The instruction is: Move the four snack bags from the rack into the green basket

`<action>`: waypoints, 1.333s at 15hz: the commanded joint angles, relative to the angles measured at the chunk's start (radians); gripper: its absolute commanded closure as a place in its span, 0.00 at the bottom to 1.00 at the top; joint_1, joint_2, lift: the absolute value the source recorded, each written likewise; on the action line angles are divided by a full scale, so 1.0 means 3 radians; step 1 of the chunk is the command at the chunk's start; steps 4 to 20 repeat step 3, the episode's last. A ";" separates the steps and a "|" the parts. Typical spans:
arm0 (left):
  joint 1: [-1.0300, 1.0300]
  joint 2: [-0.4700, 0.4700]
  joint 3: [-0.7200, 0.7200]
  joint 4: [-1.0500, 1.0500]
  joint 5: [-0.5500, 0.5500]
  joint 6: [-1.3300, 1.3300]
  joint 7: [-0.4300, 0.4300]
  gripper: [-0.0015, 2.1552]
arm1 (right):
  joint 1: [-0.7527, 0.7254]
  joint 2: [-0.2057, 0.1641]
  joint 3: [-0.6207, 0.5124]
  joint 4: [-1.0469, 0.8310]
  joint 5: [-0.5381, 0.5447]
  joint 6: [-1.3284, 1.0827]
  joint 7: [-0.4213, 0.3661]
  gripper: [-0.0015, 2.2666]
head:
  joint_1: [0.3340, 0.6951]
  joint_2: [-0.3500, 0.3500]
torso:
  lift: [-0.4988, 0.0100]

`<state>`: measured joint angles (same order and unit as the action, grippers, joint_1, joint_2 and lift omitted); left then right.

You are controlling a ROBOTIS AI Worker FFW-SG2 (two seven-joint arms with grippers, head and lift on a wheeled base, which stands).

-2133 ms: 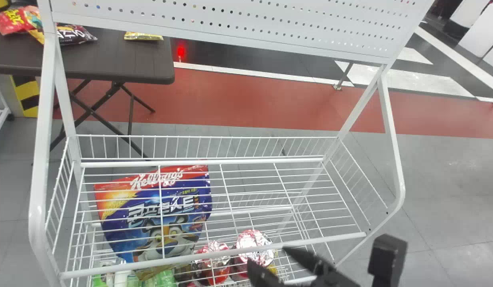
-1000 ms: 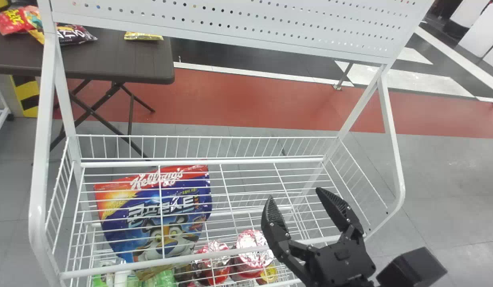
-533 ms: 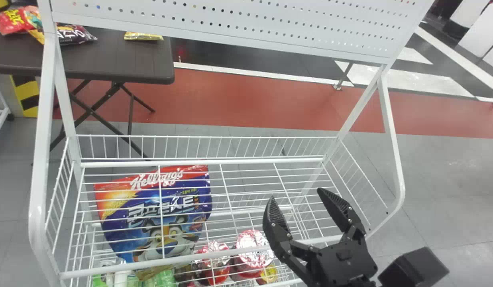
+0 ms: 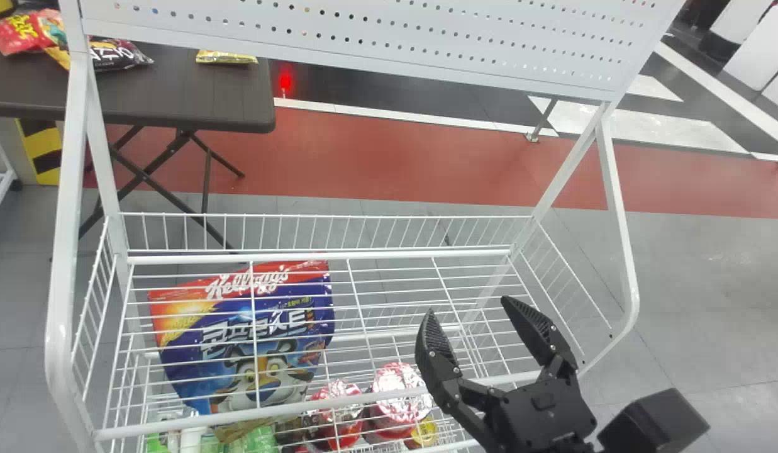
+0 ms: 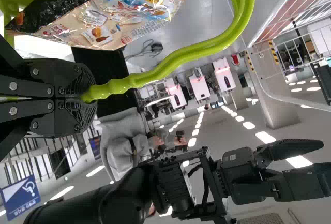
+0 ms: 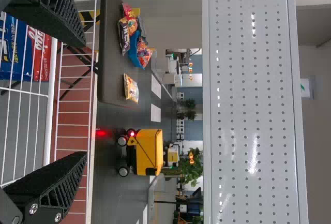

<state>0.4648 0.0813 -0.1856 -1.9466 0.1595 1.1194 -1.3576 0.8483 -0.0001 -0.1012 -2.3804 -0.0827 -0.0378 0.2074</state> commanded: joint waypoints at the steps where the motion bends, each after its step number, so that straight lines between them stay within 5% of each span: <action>1: 0.0000 0.0000 0.0000 0.0000 0.0000 -0.0001 -0.0005 0.69 | 0.0000 0.0000 0.0000 -0.0001 -0.0001 0.0001 0.0004 0.03 | 1.00 0.00 | 0.98; 20: 0.0000 0.0000 0.0000 0.0000 0.0000 -0.0001 0.0000 0.69 | 0.0000 -0.0005 -0.0005 -0.0006 -0.0001 -0.0009 0.0004 0.03 | 1.00 0.00 | 0.98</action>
